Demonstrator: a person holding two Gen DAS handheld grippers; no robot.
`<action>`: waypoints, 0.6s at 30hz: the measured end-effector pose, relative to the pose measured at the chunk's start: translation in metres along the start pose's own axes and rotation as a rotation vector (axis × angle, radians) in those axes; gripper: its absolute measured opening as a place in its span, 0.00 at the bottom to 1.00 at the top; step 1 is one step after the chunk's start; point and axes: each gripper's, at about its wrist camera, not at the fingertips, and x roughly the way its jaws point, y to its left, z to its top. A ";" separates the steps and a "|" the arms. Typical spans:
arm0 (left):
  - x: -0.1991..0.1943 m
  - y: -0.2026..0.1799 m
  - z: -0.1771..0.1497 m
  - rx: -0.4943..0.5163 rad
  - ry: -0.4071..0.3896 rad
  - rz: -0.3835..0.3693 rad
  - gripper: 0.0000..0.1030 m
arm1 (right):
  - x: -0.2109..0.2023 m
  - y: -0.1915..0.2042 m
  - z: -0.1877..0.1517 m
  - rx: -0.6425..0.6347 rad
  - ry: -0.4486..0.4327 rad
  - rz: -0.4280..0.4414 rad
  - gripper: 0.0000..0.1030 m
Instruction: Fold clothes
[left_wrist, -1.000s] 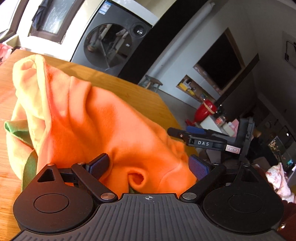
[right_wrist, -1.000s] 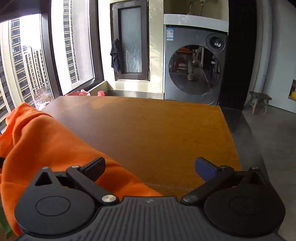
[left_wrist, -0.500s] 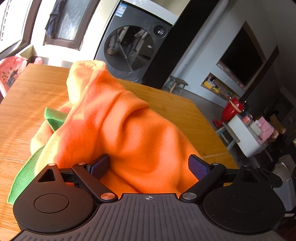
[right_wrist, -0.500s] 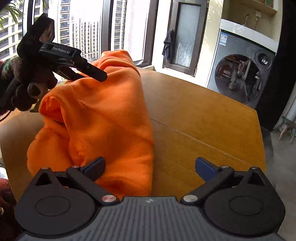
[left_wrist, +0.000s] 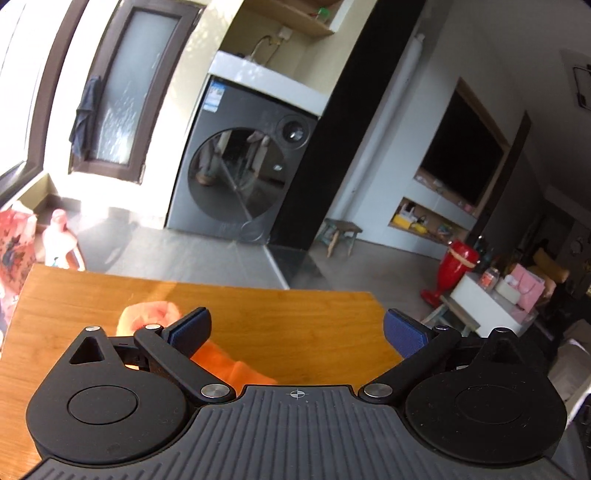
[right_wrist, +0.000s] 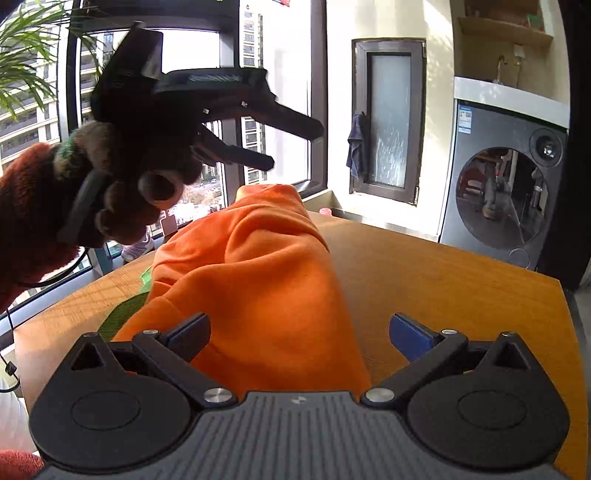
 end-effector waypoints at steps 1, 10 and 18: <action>0.015 0.011 -0.001 -0.034 0.050 0.023 0.99 | -0.003 0.006 0.001 -0.036 -0.010 0.012 1.00; 0.040 0.048 -0.028 -0.081 0.137 -0.003 0.99 | 0.024 0.009 -0.008 -0.029 0.099 0.141 1.00; -0.040 -0.017 -0.044 0.026 0.042 -0.053 0.99 | 0.026 -0.003 -0.016 -0.003 0.125 0.135 1.00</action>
